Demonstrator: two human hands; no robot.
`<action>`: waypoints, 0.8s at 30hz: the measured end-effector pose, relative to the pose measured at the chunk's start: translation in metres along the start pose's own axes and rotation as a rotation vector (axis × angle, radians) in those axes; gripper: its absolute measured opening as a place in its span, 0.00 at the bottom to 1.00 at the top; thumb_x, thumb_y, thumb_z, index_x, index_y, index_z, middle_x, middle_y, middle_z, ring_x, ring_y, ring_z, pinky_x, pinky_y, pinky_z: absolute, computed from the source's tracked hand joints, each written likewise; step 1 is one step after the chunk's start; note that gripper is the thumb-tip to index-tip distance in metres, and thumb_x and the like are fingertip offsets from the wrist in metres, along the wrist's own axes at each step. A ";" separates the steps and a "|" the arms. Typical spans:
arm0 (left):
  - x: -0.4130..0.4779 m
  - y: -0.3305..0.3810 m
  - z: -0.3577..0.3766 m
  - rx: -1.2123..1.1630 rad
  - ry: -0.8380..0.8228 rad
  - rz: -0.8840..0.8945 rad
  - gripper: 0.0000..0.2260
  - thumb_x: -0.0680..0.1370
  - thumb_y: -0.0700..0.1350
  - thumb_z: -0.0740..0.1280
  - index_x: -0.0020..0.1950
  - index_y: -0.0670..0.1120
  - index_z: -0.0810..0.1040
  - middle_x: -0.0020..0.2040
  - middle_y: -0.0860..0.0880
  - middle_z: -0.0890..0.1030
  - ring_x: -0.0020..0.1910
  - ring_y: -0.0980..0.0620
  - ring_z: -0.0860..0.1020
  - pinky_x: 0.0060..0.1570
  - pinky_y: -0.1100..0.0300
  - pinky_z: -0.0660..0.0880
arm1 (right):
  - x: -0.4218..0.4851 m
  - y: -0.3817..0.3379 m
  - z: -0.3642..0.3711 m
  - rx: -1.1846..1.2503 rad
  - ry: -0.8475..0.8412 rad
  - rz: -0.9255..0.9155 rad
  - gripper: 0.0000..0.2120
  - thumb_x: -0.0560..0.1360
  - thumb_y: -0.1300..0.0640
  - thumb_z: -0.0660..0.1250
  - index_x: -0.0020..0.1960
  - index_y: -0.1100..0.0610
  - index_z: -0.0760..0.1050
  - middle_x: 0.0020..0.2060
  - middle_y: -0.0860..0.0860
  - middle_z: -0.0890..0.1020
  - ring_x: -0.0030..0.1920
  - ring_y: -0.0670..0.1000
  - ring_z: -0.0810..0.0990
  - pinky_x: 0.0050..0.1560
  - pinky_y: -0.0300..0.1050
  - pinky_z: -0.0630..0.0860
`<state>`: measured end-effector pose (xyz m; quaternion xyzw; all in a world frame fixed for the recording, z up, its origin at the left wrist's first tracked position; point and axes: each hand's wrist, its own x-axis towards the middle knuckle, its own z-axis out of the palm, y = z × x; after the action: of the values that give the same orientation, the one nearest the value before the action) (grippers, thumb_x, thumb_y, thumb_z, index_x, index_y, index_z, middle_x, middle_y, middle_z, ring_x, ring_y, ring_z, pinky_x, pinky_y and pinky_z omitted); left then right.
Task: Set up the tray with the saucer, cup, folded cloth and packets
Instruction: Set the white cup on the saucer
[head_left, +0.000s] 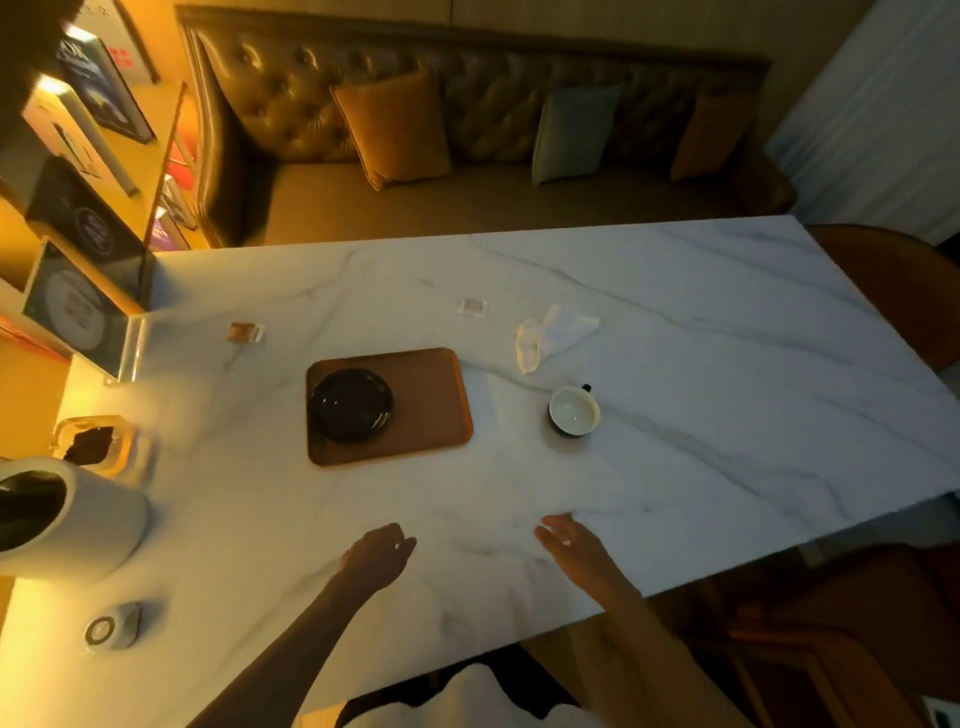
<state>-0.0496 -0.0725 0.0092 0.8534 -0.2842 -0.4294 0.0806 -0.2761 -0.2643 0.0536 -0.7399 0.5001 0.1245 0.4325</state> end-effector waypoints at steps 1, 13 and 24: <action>0.001 0.007 0.000 -0.012 0.001 0.006 0.16 0.81 0.56 0.57 0.59 0.47 0.76 0.60 0.46 0.79 0.57 0.46 0.78 0.59 0.52 0.74 | 0.001 0.002 -0.007 0.009 -0.004 0.011 0.20 0.79 0.44 0.61 0.66 0.54 0.73 0.65 0.51 0.76 0.64 0.52 0.74 0.68 0.46 0.67; 0.055 0.116 -0.033 -0.051 0.081 -0.027 0.17 0.81 0.55 0.57 0.61 0.45 0.75 0.62 0.45 0.78 0.60 0.44 0.76 0.59 0.52 0.72 | 0.095 0.016 -0.115 0.057 0.066 -0.034 0.17 0.80 0.48 0.59 0.63 0.57 0.75 0.61 0.56 0.79 0.61 0.54 0.76 0.61 0.46 0.70; 0.142 0.265 -0.013 -0.178 0.089 -0.042 0.16 0.81 0.51 0.59 0.65 0.44 0.72 0.64 0.42 0.77 0.61 0.43 0.76 0.59 0.52 0.73 | 0.218 0.021 -0.181 0.150 -0.071 0.055 0.25 0.80 0.52 0.61 0.74 0.60 0.61 0.71 0.58 0.69 0.69 0.58 0.69 0.66 0.49 0.67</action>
<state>-0.0823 -0.3712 0.0206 0.8669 -0.2232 -0.4161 0.1599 -0.2362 -0.5429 0.0160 -0.6866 0.5123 0.1247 0.5006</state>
